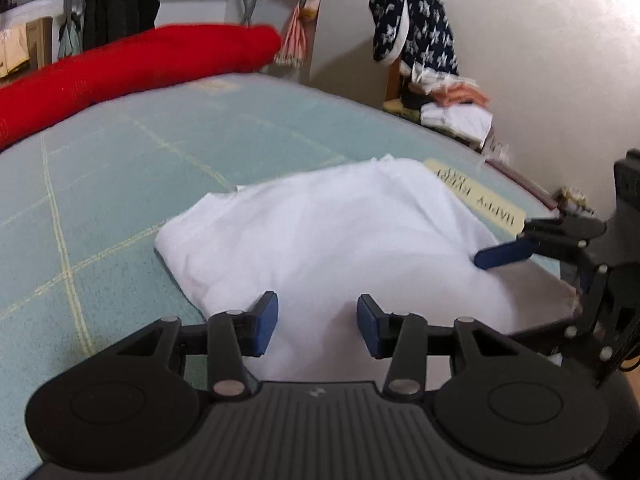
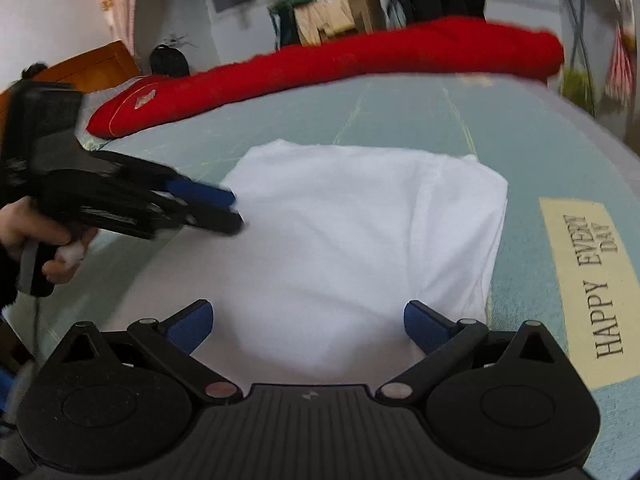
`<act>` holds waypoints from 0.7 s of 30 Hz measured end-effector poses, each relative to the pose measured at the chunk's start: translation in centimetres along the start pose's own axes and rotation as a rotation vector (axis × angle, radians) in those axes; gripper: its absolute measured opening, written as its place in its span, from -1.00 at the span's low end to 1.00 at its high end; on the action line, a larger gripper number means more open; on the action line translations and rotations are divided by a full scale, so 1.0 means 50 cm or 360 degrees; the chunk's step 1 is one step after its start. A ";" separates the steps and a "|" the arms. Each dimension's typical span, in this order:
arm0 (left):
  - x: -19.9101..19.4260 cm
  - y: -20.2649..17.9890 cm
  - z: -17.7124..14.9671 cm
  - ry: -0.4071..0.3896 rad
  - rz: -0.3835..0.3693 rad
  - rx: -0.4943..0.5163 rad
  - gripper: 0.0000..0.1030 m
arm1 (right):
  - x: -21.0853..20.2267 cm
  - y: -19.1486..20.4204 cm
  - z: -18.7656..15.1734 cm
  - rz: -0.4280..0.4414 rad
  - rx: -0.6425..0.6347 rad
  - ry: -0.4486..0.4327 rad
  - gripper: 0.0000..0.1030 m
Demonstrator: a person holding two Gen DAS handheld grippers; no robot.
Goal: Fold clothes
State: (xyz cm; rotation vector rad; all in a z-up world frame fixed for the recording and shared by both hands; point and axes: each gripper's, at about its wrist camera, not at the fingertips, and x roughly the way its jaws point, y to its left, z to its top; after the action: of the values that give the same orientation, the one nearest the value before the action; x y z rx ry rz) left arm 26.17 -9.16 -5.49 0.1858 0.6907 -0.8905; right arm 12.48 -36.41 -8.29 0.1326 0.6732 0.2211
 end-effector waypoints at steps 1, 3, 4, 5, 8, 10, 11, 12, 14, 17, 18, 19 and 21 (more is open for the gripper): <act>-0.003 -0.004 0.010 -0.0018 0.0011 0.0024 -0.13 | 0.000 0.005 -0.005 -0.0019 -0.0025 -0.0008 1.00; -0.009 -0.012 0.030 -0.0054 0.0032 0.0072 -0.12 | 0.000 0.005 -0.008 -0.0031 -0.0023 -0.0021 1.00; -0.009 -0.015 0.040 -0.0070 0.0036 0.0101 -0.08 | 0.001 0.003 -0.007 -0.0032 -0.0006 -0.0026 1.00; -0.003 -0.016 0.049 -0.0077 0.0034 0.0121 -0.07 | 0.003 0.000 -0.006 -0.0032 0.0012 -0.0029 1.00; 0.035 -0.005 0.065 -0.0061 0.0057 0.0124 -0.07 | 0.003 -0.001 -0.007 -0.0029 0.0035 -0.0036 1.00; 0.070 0.014 0.066 -0.0010 0.0102 0.0064 -0.03 | 0.000 0.003 -0.010 -0.0032 0.0021 -0.0040 1.00; 0.079 0.026 0.065 0.0000 0.0120 0.0009 0.00 | 0.001 0.007 -0.013 -0.0041 -0.0010 -0.0041 1.00; 0.082 0.037 0.063 -0.0010 0.0129 -0.0055 -0.03 | 0.002 0.013 -0.017 -0.0058 -0.0059 -0.0039 1.00; 0.070 0.040 0.065 -0.0031 0.0164 -0.0108 -0.06 | 0.002 0.025 -0.017 -0.0093 -0.0141 -0.0011 1.00; 0.022 0.019 0.068 -0.0104 0.0180 -0.0026 -0.06 | -0.004 0.030 0.001 -0.0110 -0.0161 0.0037 1.00; 0.004 0.011 0.068 -0.0131 0.0167 0.0003 -0.01 | -0.010 0.026 0.014 -0.0102 -0.0134 0.0036 1.00; -0.010 0.005 0.066 -0.0148 0.0154 0.0021 0.04 | -0.015 0.019 0.029 -0.0104 -0.0114 0.0007 1.00; -0.032 -0.006 0.062 -0.0160 0.0132 0.0032 0.08 | -0.021 0.002 0.060 -0.0134 -0.0085 -0.0056 1.00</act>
State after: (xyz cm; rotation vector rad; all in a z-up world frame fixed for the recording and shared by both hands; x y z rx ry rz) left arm 26.71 -9.63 -2.08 0.1853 0.5770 -0.8222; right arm 13.56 -36.71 -5.31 0.0566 0.6359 0.1556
